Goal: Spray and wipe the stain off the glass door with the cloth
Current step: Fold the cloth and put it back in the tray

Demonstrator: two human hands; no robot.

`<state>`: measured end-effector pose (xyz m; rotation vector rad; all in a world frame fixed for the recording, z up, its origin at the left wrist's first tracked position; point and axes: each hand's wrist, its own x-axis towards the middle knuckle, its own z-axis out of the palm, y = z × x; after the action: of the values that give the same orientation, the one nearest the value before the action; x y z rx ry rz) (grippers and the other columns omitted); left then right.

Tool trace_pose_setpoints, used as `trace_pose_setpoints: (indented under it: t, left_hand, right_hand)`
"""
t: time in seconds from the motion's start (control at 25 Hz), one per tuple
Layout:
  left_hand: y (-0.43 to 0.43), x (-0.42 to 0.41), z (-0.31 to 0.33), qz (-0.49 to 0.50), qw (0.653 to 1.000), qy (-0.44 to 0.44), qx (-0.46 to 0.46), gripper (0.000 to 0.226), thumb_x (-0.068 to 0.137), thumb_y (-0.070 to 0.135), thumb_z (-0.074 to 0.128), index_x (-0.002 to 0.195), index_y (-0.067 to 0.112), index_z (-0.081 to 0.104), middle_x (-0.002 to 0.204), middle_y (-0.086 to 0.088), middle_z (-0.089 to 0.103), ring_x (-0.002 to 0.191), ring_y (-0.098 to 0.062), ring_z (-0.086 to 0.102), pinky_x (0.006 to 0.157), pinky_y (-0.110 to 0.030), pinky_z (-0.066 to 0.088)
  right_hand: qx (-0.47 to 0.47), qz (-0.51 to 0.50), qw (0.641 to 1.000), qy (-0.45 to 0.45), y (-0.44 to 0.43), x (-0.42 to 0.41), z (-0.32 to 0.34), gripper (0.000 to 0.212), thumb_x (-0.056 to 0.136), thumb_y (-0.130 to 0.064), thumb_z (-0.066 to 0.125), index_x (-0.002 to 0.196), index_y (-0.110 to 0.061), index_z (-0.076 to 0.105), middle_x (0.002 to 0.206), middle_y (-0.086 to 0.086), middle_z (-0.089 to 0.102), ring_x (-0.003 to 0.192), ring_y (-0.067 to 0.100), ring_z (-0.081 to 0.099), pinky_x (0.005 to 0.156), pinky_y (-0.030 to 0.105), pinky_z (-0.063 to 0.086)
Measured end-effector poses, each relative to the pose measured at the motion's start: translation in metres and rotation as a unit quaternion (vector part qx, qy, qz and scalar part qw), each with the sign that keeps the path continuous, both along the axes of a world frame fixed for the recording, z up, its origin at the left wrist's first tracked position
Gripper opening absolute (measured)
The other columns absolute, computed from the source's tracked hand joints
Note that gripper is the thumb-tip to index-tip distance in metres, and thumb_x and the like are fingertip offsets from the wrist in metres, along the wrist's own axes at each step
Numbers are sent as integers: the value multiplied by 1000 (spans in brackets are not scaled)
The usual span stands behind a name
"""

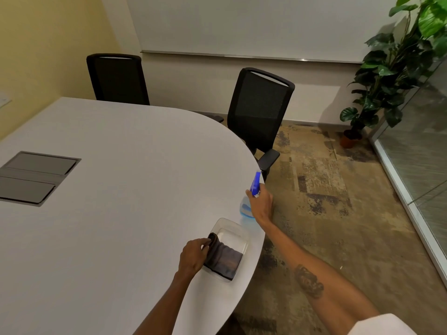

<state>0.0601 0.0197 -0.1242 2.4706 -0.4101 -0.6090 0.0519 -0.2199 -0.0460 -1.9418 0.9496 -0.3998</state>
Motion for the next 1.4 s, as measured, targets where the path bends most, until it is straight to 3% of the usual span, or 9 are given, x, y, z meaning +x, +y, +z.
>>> trace_pose_setpoints:
  t: [0.16, 0.36, 0.6, 0.84, 0.96, 1.16, 1.4]
  left_hand:
    - [-1, -7, 0, -4, 1000, 10, 0, 37, 104, 19, 54, 139, 16, 65, 140, -3, 67, 131, -21, 62, 110, -30, 46]
    - [-3, -12, 3, -22, 1000, 19, 7, 39, 105, 21, 54, 143, 14, 62, 144, -5, 64, 132, -23, 61, 114, -32, 46]
    - [-1, -10, 7, -39, 999, 15, 22, 39, 106, 24, 53, 142, 14, 61, 141, -6, 66, 130, -23, 62, 110, -30, 47]
    - [1, -8, 8, -59, 998, 18, 33, 39, 107, 25, 50, 143, 16, 60, 142, -6, 65, 129, -23, 62, 106, -29, 49]
    - [2, -7, 7, -68, 997, 18, 35, 39, 106, 24, 52, 143, 16, 60, 142, -6, 65, 129, -23, 62, 109, -30, 48]
    - [2, -8, 10, -77, 996, 22, 39, 42, 107, 27, 51, 147, 17, 57, 147, -5, 61, 133, -22, 60, 112, -30, 46]
    - [-5, -15, 17, -67, 997, -15, 36, 36, 106, 35, 51, 137, 22, 65, 139, -1, 67, 124, -19, 64, 107, -24, 48]
  right_hand:
    - [-115, -15, 990, -82, 12, -5, 20, 36, 94, -35, 70, 112, -4, 65, 99, 12, 70, 87, 24, 64, 79, 34, 52]
    - [-122, 11, 988, -96, 33, -9, 29, 35, 93, -45, 69, 105, -12, 64, 93, 1, 68, 78, 10, 58, 66, 13, 42]
    - [-42, 64, 997, -25, 61, -24, 8, 34, 92, -42, 70, 107, -12, 63, 100, 2, 70, 82, 12, 63, 74, 22, 50]
    - [-10, 77, 996, 32, 74, -39, -14, 33, 94, -31, 71, 112, -4, 63, 105, 12, 72, 89, 18, 65, 83, 22, 47]
    - [4, 73, 996, 48, 76, -44, -19, 35, 95, -27, 71, 115, -1, 62, 109, 15, 71, 100, 27, 69, 87, 24, 48]
    - [20, 67, 996, 54, 78, -48, -20, 35, 97, -24, 68, 121, 0, 60, 116, 16, 70, 106, 27, 68, 95, 29, 51]
    - [34, 78, 993, 78, 78, -54, -14, 36, 99, -18, 64, 131, -2, 54, 129, 16, 66, 119, 28, 64, 100, 31, 50]
